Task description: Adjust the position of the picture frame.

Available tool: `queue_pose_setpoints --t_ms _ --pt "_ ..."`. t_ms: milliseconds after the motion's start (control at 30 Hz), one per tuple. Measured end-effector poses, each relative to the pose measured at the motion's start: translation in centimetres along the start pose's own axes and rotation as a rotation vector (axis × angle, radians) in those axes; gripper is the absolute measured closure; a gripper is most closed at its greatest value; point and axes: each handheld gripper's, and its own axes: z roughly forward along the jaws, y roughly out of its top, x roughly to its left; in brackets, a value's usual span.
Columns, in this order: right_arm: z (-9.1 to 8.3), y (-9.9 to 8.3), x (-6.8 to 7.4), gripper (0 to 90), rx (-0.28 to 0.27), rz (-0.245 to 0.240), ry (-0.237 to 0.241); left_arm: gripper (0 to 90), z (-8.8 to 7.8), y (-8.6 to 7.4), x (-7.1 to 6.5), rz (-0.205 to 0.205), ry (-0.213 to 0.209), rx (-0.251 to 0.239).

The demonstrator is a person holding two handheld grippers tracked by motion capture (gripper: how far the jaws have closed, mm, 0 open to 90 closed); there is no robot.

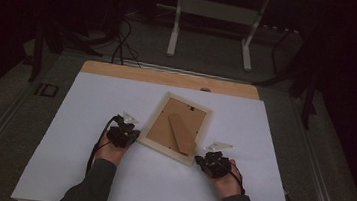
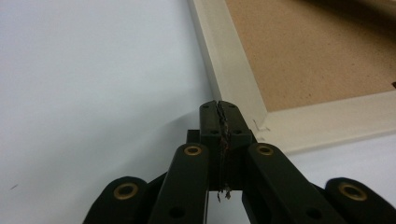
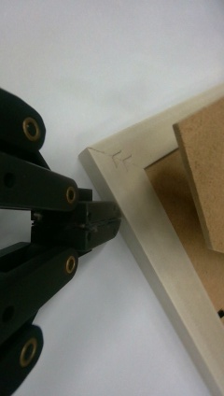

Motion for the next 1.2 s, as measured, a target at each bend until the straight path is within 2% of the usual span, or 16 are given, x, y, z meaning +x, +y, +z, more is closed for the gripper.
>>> queue_pose_setpoints --t_ms 100,333,433,667,933,967,1033,1200 --pt "0.1 0.1 0.3 90.0 0.001 -0.016 0.018 90.0 -0.6 -0.5 0.3 -0.008 0.009 -0.014" --pt "0.5 0.4 1.1 90.0 0.001 -0.045 0.054 90.0 -1.7 -1.9 0.7 0.002 0.043 -0.014" --pt "0.8 0.6 1.6 90.0 -0.002 -0.063 0.071 90.0 -2.1 -2.5 0.6 0.008 0.032 -0.006" --pt "1.5 1.2 2.6 90.0 -0.004 -0.088 0.1 90.0 -2.7 -4.1 0.5 0.028 0.046 0.006" --pt "2.2 1.9 3.7 90.0 -0.004 -0.102 0.111 90.0 -2.8 -4.4 0.4 0.035 0.044 0.011" --pt "2.3 2.0 3.9 90.0 -0.003 -0.104 0.114 90.0 -2.7 -4.3 0.1 0.053 0.043 0.015" --pt "2.5 2.2 4.2 90.0 -0.002 -0.111 0.113 90.0 -2.6 -4.3 -0.1 0.062 0.046 0.016" --pt "3.0 2.6 4.9 90.0 -0.004 -0.126 0.114 90.0 -2.6 -4.2 -0.2 0.059 0.043 0.014"
